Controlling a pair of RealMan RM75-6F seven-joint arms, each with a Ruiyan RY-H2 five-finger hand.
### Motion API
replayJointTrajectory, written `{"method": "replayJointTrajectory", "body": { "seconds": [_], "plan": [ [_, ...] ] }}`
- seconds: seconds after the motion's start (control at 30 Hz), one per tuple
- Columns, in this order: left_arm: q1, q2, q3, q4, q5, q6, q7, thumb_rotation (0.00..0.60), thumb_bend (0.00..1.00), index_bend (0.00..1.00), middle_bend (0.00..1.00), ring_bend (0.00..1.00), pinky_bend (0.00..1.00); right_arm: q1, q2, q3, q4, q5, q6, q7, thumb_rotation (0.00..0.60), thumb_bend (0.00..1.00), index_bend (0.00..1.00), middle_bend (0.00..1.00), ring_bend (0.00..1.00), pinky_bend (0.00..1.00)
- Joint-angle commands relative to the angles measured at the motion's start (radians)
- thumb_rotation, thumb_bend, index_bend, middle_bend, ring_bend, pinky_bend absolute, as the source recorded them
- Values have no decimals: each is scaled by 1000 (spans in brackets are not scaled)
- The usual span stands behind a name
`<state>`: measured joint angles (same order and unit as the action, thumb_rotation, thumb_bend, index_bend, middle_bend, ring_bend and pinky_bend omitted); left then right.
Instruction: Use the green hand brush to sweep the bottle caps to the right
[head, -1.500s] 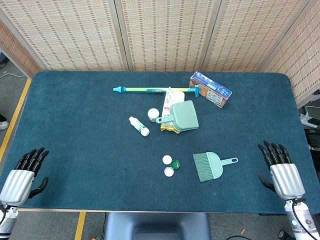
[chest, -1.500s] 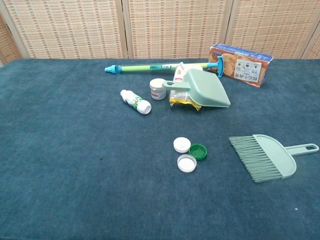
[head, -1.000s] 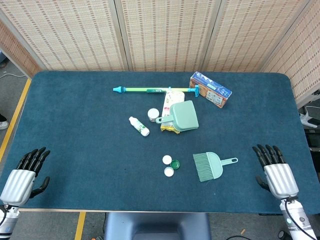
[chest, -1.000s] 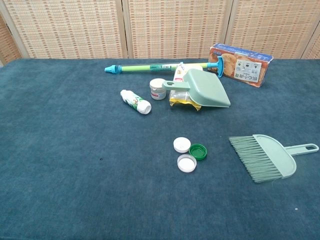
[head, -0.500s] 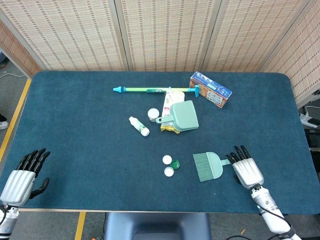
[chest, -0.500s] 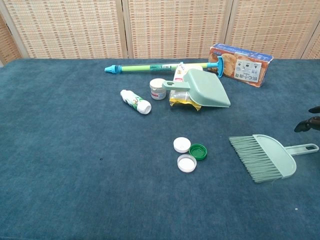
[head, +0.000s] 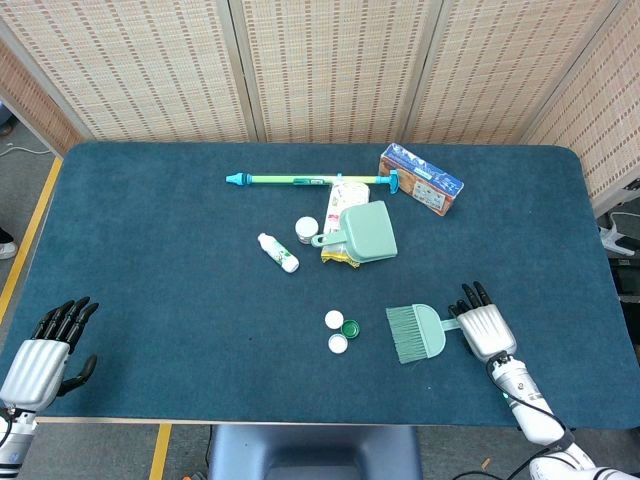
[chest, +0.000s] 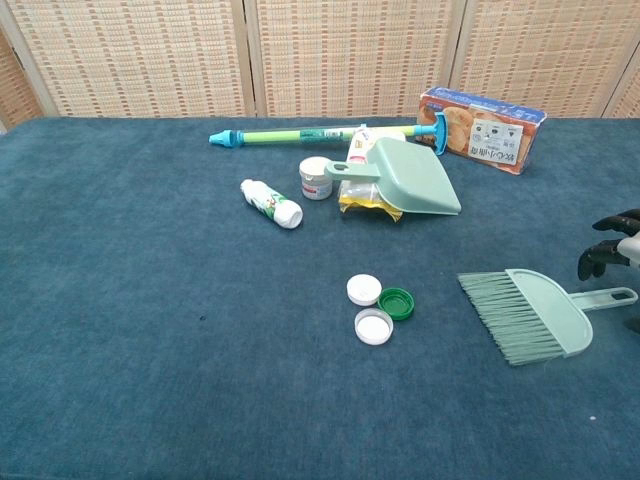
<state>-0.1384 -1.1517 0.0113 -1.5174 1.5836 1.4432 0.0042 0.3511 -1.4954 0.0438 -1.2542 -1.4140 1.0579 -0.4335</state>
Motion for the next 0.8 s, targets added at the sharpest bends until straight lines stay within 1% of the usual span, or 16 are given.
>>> {"method": "replayJointTrajectory", "body": {
  "seconds": [0.03, 0.43, 0.7, 0.8],
  "plan": [
    [0, 0, 0, 4, -1, -1, -3, 600, 422, 0, 0, 0, 100, 8, -13, 0, 14, 5, -8, 4, 600, 227, 329, 317, 62, 0],
    [-6, 1, -7, -15, -16, -11, 11, 600, 420, 0, 0, 0, 100, 24, -53, -5, 49, 12, -3, 10, 600, 249, 427, 375, 130, 0],
    [-7, 7, -11, -21, -28, -14, 12, 600, 421, 0, 0, 0, 100, 29, -62, -7, 55, 16, 1, 14, 600, 252, 431, 377, 138, 0],
    [-8, 8, -11, -24, -31, -18, 17, 600, 420, 0, 0, 0, 100, 32, -67, -7, 60, 20, 0, 11, 600, 267, 478, 407, 178, 14]
  ]
}}
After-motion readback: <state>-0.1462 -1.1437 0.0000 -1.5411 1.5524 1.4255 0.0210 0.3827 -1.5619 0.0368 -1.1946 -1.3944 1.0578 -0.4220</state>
